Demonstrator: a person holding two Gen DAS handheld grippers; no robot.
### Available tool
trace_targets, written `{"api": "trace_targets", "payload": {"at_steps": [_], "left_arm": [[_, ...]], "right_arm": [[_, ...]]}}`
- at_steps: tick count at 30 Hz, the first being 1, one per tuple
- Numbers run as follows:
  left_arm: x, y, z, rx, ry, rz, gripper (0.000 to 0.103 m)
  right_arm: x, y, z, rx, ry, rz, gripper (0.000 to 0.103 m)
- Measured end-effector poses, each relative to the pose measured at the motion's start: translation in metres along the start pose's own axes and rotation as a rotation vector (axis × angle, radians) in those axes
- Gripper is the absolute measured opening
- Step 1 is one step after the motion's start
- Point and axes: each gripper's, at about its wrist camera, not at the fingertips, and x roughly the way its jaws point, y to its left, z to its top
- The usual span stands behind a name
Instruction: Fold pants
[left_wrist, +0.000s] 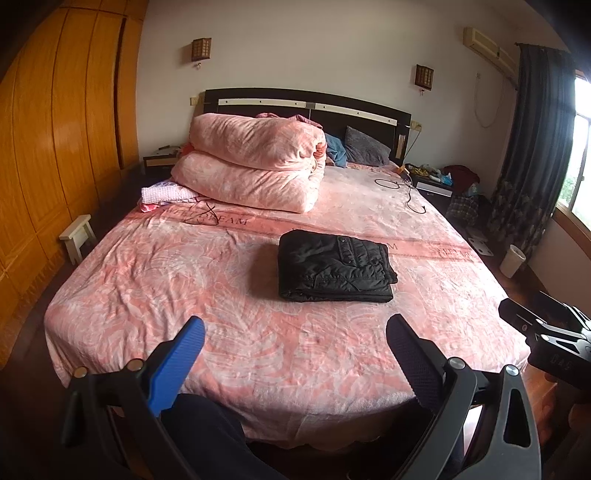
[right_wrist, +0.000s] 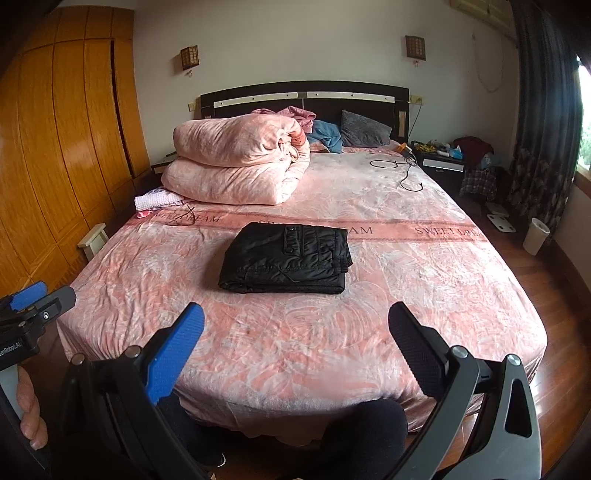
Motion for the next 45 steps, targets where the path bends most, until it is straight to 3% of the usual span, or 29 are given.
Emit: {"api": "trace_targets", "payload": {"at_steps": [18, 41, 45], "left_arm": [[0.004, -0.01, 0.0, 0.022, 0.001, -0.016, 0.099], [0.024, -0.008, 0.004, -0.007, 0.058, -0.071, 0.099], [0.023, -0.008, 0.004, -0.002, 0.039, -0.05, 0.099]], "right_arm": [[0.004, -0.003, 0.005, -0.012, -0.011, -0.033, 0.1], [0.012, -0.007, 0.008, -0.012, 0.003, -0.025, 0.1], [0.014, -0.007, 0.009, -0.009, 0.004, -0.024, 0.1]]}}
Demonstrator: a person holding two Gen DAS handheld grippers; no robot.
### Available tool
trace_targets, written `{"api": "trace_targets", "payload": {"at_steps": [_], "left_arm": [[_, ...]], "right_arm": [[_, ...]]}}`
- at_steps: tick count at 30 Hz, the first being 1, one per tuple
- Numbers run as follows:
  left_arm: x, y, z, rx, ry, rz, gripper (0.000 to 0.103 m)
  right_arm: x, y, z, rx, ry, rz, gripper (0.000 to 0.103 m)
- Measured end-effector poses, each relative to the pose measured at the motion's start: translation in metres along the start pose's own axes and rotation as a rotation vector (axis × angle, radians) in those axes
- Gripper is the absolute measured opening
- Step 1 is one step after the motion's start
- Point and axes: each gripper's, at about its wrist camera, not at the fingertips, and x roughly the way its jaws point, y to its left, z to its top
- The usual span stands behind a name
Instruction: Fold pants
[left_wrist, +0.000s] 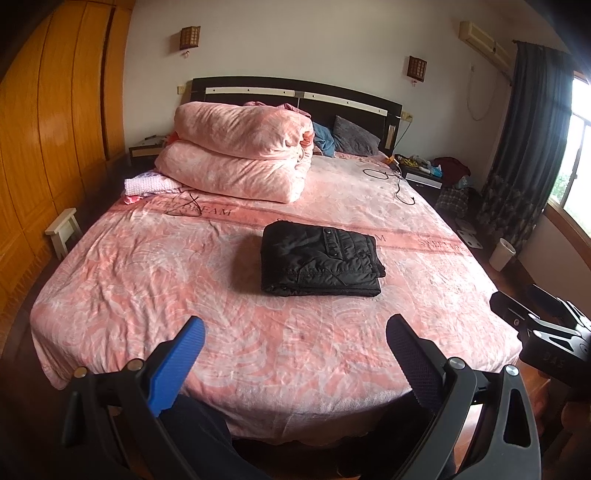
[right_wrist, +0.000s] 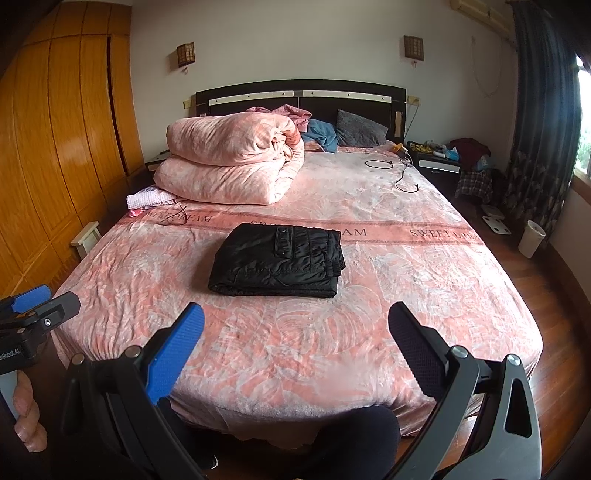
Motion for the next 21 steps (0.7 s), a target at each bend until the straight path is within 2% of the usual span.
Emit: {"api": "trace_targets", "payload": {"at_steps": [21], "left_arm": [[0.0002, -0.0007, 0.002, 0.011, -0.024, 0.032, 0.099]], "right_arm": [[0.0062, -0.0028, -0.0016, 0.019, 0.007, -0.004, 0.1]]}}
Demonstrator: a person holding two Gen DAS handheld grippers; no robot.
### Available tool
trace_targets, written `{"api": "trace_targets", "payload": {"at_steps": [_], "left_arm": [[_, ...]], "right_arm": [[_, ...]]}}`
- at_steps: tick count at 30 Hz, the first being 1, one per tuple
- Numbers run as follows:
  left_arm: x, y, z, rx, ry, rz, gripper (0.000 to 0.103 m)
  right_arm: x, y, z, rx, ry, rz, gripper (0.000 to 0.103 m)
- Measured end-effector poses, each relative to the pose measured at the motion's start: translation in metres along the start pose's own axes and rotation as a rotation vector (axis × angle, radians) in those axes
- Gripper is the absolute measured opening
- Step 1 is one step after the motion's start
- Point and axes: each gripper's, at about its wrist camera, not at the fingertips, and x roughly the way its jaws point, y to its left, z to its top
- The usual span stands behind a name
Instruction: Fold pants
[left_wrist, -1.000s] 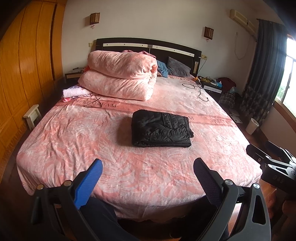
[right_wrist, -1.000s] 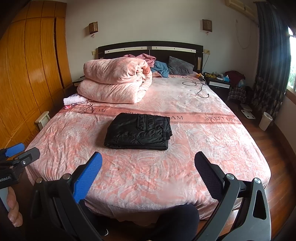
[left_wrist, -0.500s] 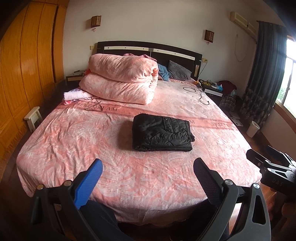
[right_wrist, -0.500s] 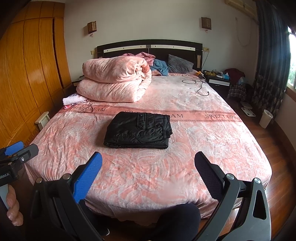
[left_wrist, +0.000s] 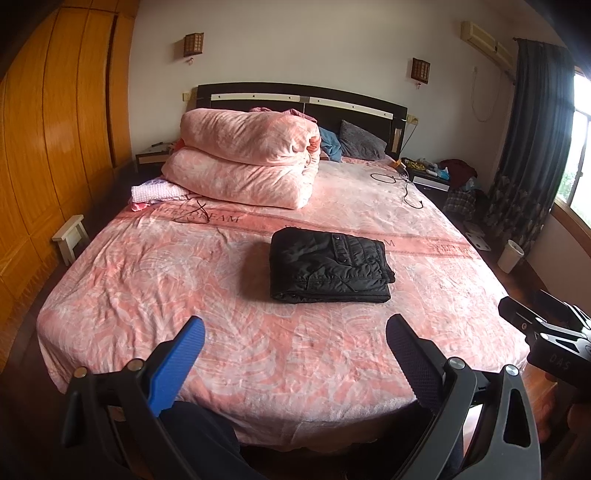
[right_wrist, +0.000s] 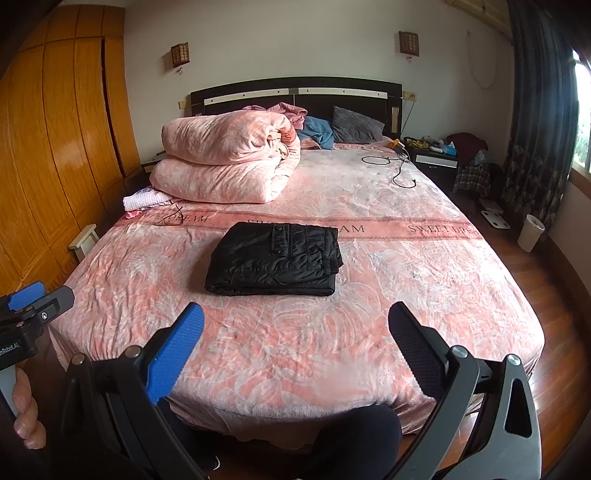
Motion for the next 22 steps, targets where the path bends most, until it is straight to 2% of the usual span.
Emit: {"api": "trace_targets", "payload": {"at_steps": [22], "left_arm": [[0.006, 0.013, 0.005, -0.015, 0.002, 0.019, 0.099]], "right_arm": [[0.008, 0.0, -0.001, 0.003, 0.006, -0.004, 0.1]]}}
